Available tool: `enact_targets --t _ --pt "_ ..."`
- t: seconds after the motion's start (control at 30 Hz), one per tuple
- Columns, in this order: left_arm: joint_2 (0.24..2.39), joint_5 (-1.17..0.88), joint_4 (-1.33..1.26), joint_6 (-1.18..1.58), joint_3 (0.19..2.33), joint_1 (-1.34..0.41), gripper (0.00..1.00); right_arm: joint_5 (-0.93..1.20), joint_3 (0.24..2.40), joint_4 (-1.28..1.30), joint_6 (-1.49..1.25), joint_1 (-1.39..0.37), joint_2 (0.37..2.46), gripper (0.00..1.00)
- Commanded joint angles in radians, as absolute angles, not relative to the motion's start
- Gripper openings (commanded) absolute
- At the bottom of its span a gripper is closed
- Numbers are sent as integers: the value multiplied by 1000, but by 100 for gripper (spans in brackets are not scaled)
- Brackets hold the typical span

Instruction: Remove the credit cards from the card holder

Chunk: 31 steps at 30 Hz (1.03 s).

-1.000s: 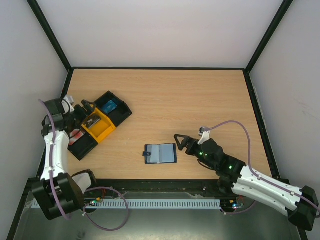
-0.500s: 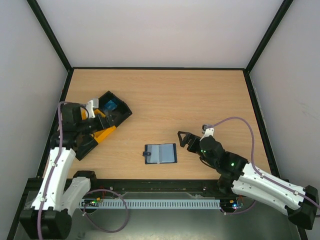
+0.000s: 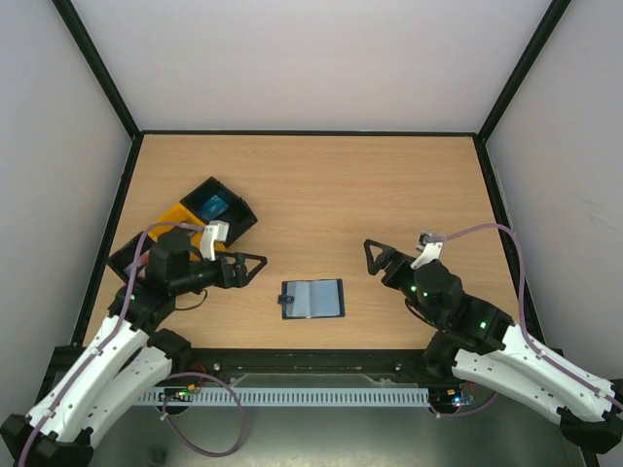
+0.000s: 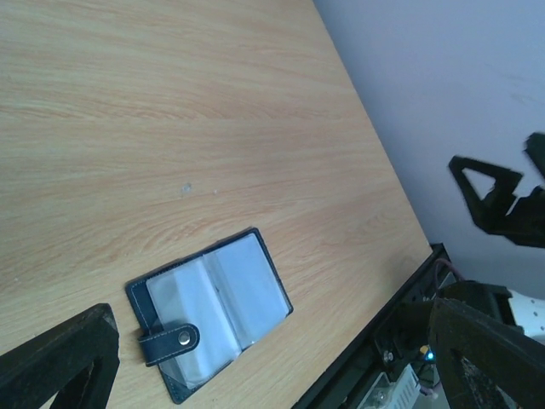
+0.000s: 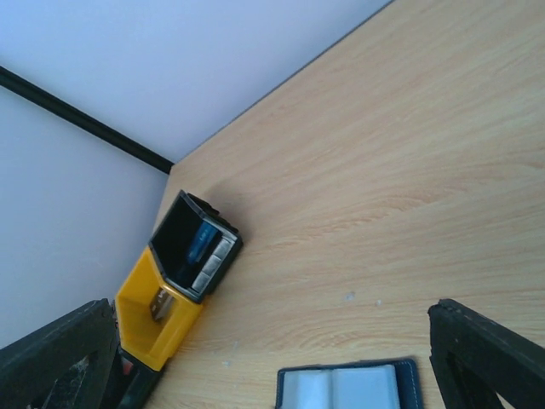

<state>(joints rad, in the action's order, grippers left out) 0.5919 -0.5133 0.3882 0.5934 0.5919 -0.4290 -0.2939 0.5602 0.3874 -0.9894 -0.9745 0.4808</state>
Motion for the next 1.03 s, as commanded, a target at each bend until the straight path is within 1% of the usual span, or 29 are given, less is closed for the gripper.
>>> enact_targets --t 0.0,0.17,0.4,0.73,1.0 --pt "640 -439 363 596 627 -488 100 -334 603 450 -960 -972 446 98" --pt "654 -383 407 577 682 -495 100 -300 591 419 -957 -972 443 98" --pt "599 -368 267 595 634 -495 100 -303 634 377 -874 -971 491 97" --pt "599 -347 241 595 658 -495 100 -288 681 366 -843 -971 509 97" --pt "597 -300 252 616 647 -495 100 -260 629 327 -871 -972 482 98"
